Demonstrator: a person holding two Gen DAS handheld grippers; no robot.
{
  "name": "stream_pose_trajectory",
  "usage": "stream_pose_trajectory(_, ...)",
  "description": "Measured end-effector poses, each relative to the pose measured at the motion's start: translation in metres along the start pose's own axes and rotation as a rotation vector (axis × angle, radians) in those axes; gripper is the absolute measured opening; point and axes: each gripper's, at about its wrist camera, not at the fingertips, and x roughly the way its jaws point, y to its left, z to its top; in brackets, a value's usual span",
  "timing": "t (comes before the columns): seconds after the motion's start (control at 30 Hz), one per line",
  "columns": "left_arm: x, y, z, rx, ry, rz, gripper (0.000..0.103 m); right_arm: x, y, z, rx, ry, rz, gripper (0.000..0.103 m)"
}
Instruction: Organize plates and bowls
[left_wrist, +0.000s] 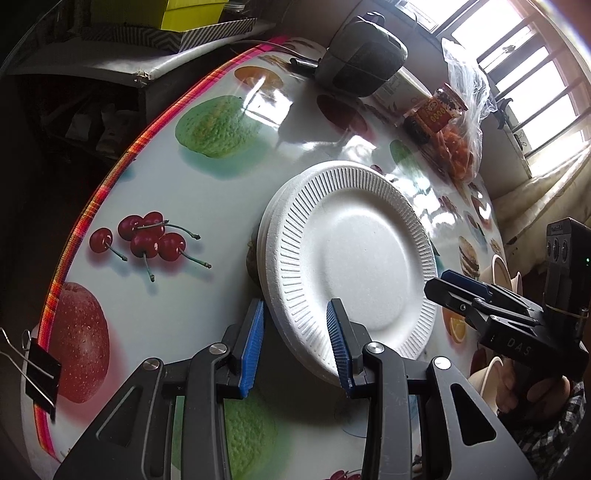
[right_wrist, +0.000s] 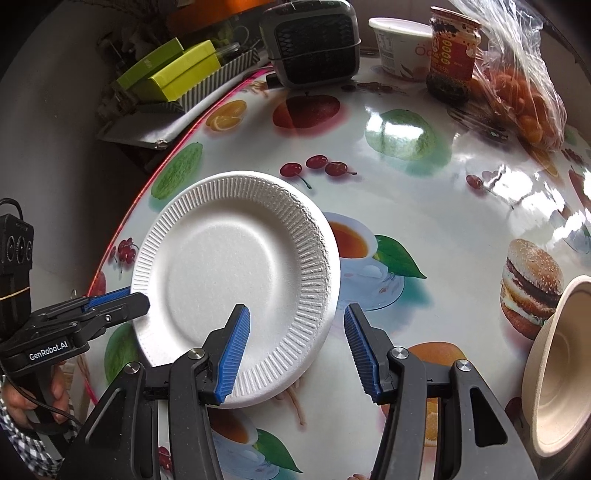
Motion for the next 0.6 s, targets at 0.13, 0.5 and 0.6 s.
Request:
stream_pose_trajectory(0.13, -0.010, -0.007, -0.004, 0.022, -0.024, -0.002, 0.038, -0.015, -0.002, -0.007, 0.015, -0.027, 0.003, 0.054)
stream_pose_trajectory(0.5, -0.032, -0.055, -0.024, 0.152, -0.060, -0.079, 0.041, -0.070, -0.003, -0.042, 0.029, -0.145, -0.023, 0.060)
stream_pose_trajectory(0.6, -0.032, -0.075, -0.031, 0.211, -0.058, -0.111, 0.041, -0.089, -0.007, -0.057, 0.048, -0.182, -0.031, 0.060)
